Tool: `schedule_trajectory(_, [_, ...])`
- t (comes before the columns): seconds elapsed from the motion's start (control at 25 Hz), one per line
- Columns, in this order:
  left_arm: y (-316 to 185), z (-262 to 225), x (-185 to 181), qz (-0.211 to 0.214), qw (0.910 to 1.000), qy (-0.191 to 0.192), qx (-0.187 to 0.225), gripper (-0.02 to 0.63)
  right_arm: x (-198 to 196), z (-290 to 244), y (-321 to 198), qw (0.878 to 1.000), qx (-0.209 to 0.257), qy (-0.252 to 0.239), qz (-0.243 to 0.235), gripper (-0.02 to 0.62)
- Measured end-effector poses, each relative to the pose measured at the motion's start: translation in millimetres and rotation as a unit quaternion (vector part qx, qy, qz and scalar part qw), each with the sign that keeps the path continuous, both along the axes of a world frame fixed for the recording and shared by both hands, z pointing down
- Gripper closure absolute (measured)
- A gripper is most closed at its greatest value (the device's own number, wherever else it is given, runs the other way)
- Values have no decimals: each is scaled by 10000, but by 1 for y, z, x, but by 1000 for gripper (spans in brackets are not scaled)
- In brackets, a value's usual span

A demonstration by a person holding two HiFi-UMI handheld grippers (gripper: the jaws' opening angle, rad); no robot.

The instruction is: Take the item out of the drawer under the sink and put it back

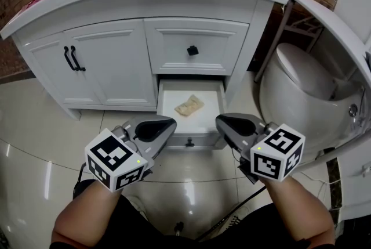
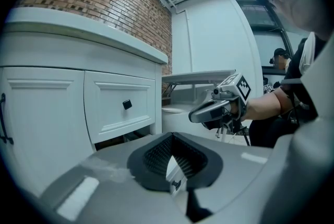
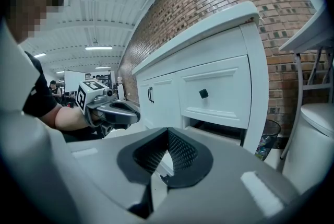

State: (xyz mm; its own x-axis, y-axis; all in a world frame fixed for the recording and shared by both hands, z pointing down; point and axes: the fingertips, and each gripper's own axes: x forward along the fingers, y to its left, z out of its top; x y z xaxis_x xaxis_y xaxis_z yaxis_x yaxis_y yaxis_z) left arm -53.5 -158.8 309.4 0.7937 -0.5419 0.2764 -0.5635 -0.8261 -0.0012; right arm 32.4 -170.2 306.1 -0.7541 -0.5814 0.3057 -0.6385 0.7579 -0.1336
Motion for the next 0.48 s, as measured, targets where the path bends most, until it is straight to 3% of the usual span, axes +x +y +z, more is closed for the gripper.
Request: schedule_trajectory(0.48, [48,-32,-6,-20,9996,174,203,600,-1,-13,41,9999,-53,-135,-66,588])
